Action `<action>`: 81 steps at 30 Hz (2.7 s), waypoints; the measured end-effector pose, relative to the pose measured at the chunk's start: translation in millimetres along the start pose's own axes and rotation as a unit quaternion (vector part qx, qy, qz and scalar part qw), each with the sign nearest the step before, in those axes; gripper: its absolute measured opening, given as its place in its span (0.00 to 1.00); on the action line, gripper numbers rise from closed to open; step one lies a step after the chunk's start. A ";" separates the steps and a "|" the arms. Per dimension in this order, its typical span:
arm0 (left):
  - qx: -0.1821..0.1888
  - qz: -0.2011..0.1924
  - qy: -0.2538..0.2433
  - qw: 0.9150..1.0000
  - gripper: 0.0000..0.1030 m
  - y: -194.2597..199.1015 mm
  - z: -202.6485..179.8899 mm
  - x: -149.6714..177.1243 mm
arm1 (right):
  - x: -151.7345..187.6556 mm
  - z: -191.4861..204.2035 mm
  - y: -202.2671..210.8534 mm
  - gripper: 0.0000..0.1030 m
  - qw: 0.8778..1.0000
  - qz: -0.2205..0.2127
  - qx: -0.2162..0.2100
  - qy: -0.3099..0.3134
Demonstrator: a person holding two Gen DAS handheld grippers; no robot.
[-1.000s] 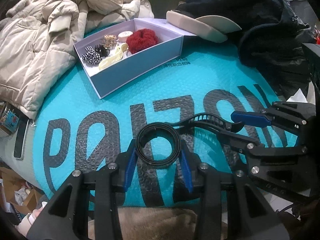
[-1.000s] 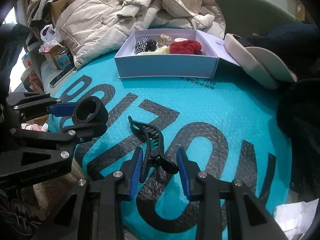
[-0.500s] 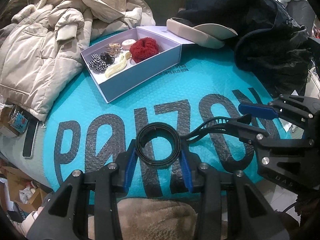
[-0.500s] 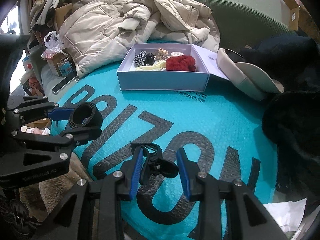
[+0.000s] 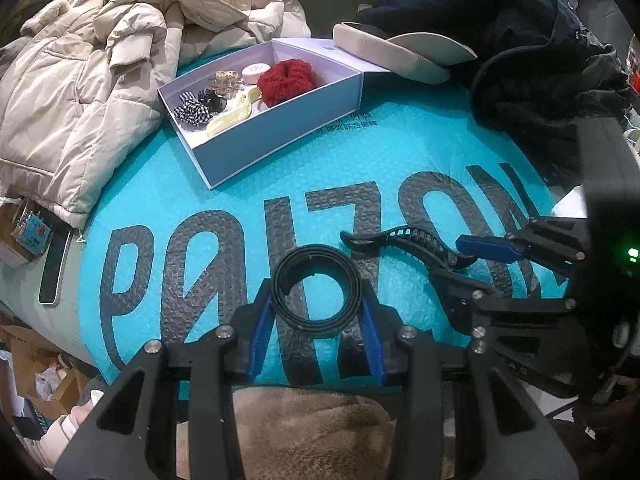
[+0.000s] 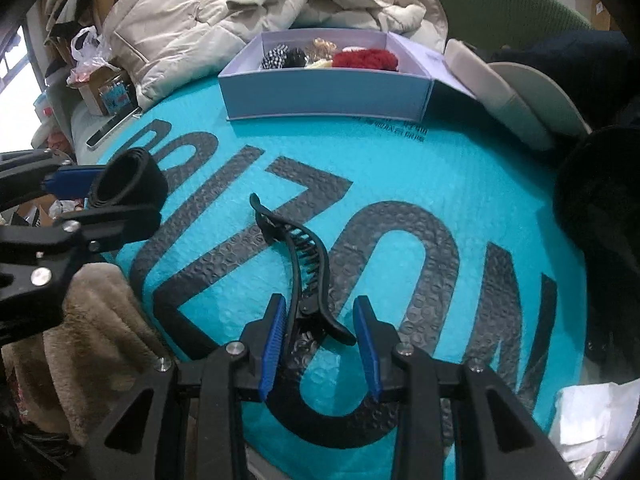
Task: Organize objects
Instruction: 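Lift the black hair tie and black claw clip and carry both toward the box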
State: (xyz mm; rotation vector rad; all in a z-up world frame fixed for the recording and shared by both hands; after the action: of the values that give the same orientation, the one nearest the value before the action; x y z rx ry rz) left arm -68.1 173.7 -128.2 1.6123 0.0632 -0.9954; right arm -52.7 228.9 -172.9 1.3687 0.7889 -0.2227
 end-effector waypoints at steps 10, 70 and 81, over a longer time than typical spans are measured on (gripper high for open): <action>0.000 0.008 0.000 1.000 0.37 -7.2 1.7 1.9 | -8.3 2.7 -14.1 0.22 1.000 -0.002 0.004 0.021; -0.027 0.002 -0.010 1.000 0.37 -73.2 71.7 -122.4 | -156.1 -17.2 -19.4 0.18 0.994 -0.073 -0.019 0.076; -0.037 -0.025 -0.005 0.999 0.37 -100.3 103.7 -175.0 | -204.1 -28.3 -34.8 0.18 0.992 -0.097 -0.015 0.082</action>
State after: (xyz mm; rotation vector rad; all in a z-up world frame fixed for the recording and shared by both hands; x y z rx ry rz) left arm -290.7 200.0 -93.5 1.5434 0.1321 -1.0283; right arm -232.1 187.1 -74.2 1.2938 1.0605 -0.2513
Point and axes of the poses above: each gripper's, at about its wrist camera, not at the fingertips, and y roughly against the way its jaws point, z to its left, x to its underside, the point moved 9 cm from there along -y, roughly the way its jaws point, and after that the axes turned 7 degrees about -z, right-handed, at the moved point
